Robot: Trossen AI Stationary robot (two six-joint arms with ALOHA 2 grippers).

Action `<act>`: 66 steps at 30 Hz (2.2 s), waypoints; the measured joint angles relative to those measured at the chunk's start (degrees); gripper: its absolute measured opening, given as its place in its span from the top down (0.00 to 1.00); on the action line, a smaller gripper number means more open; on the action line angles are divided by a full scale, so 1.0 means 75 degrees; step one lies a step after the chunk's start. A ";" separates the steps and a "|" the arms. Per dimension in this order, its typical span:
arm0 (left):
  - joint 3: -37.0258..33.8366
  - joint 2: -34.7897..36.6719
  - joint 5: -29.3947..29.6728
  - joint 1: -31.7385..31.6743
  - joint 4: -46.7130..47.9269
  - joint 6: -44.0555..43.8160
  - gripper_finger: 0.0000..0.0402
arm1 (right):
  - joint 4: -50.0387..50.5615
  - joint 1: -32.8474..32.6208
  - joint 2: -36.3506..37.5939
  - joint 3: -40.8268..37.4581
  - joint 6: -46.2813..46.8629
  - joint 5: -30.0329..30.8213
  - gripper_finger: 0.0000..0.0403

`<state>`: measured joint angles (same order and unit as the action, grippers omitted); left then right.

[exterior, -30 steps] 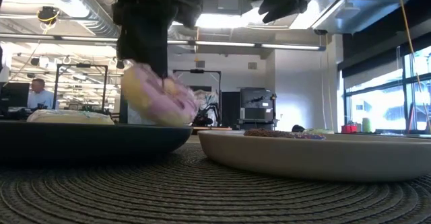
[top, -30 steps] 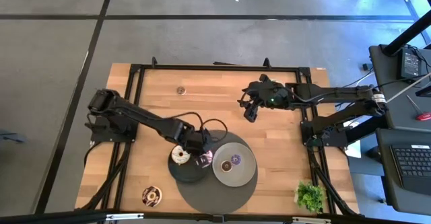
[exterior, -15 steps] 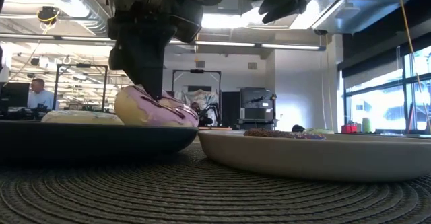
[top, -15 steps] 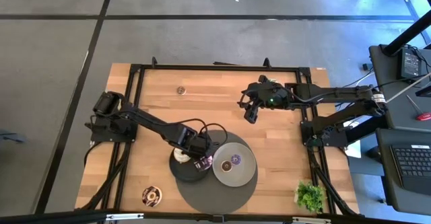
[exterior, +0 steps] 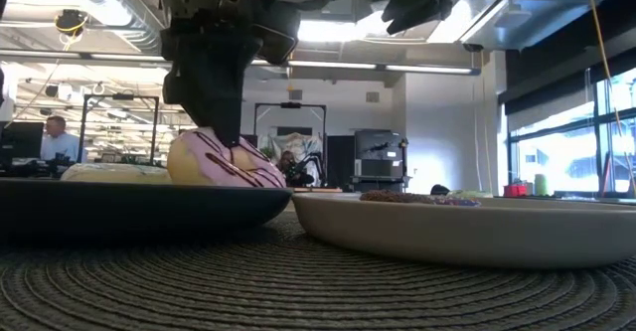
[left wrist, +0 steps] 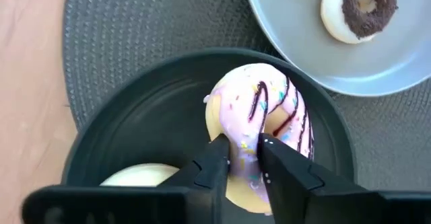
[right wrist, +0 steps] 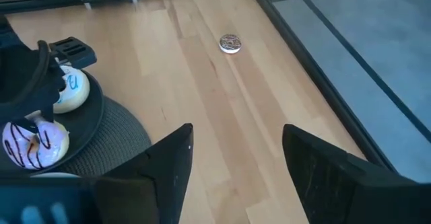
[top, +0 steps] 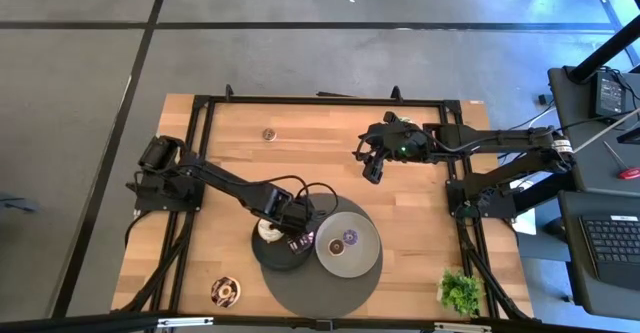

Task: Pick & Place donuts
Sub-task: Put the big purple donut on the black plate, then put the big black donut on the black plate

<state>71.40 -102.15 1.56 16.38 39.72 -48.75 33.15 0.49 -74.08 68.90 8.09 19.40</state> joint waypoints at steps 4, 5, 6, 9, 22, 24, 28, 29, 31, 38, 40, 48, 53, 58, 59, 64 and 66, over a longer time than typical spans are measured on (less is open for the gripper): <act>0.0000 0.0000 0.0038 0.0000 0.0010 0.0099 0.70 | 0.0000 0.0000 0.0000 0.0000 -0.0145 0.0003 0.43; 0.0002 0.0002 0.0038 0.0002 0.0049 0.0124 0.68 | -0.0003 0.0003 -0.0003 0.0000 -0.0148 0.0000 0.43; 0.0001 0.0010 0.0037 0.0003 0.0119 0.0122 0.66 | -0.0003 0.0003 -0.0003 0.0000 -0.0150 0.0003 0.43; -0.0001 0.0015 -0.0003 0.0000 0.0292 0.0119 0.63 | -0.0005 0.0003 -0.0003 0.0000 -0.0176 0.0112 0.43; -0.0013 0.1014 -0.0088 0.0063 0.0745 -0.0739 0.62 | -0.0033 0.0128 -0.0003 0.0000 -0.0349 0.0265 0.43; -0.0013 0.1391 -0.0096 0.0278 0.0827 -0.1418 0.62 | -0.0032 0.0134 -0.0003 0.0000 -0.0349 0.0265 0.43; -0.0004 0.1855 -0.0146 0.1012 0.1347 -0.3369 0.63 | -0.0029 0.0134 -0.0006 0.0000 -0.0509 0.0259 0.43; -0.0004 0.1895 -0.0119 0.1253 0.1582 -0.3903 0.63 | -0.0032 0.0134 -0.0006 0.0000 -0.0550 0.0259 0.43; -0.0004 0.1899 -0.0059 0.1797 0.2067 -0.5064 0.62 | -0.0032 0.0134 -0.0006 0.0000 -0.0569 0.0245 0.43; -0.0004 0.1748 -0.0339 0.3779 0.2650 -0.8713 0.63 | -0.0038 0.0134 -0.0009 0.0000 -0.0781 0.0204 0.43; -0.0004 0.1668 -0.0309 0.4281 0.2637 -0.9618 0.63 | -0.0038 0.0134 -0.0009 0.0000 -0.0778 0.0204 0.43; 0.0002 0.0877 -0.1057 0.5365 0.2433 -1.1288 0.63 | -0.0038 0.0134 -0.0009 0.0000 -0.0744 0.0192 0.43; 0.0002 0.0036 -0.1099 0.5374 0.2077 -1.1339 0.63 | -0.0038 0.0134 -0.0009 0.0000 -0.0711 0.0177 0.43; -0.0001 -0.0705 -0.1544 0.5292 0.1916 -1.1427 0.63 | -0.0123 0.0134 -0.0009 0.0000 -0.0719 -0.0006 0.43; 0.0000 -0.0821 -0.1702 0.5248 0.1900 -1.1431 0.64 | -0.0152 0.0133 -0.0009 0.0000 -0.0720 -0.0009 0.43; 0.0005 -0.1087 -0.1868 0.5111 0.1843 -1.1468 0.66 | -0.0286 0.0134 -0.0009 0.0000 -0.0725 -0.0012 0.43; 0.0005 -0.1087 -0.1848 0.5098 0.1846 -1.1425 0.68 | -0.0283 0.0134 -0.0009 0.0000 -0.0728 -0.0013 0.43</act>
<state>71.44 -110.30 -12.29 54.62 53.56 -134.44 31.03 1.50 -74.15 68.90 2.63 19.30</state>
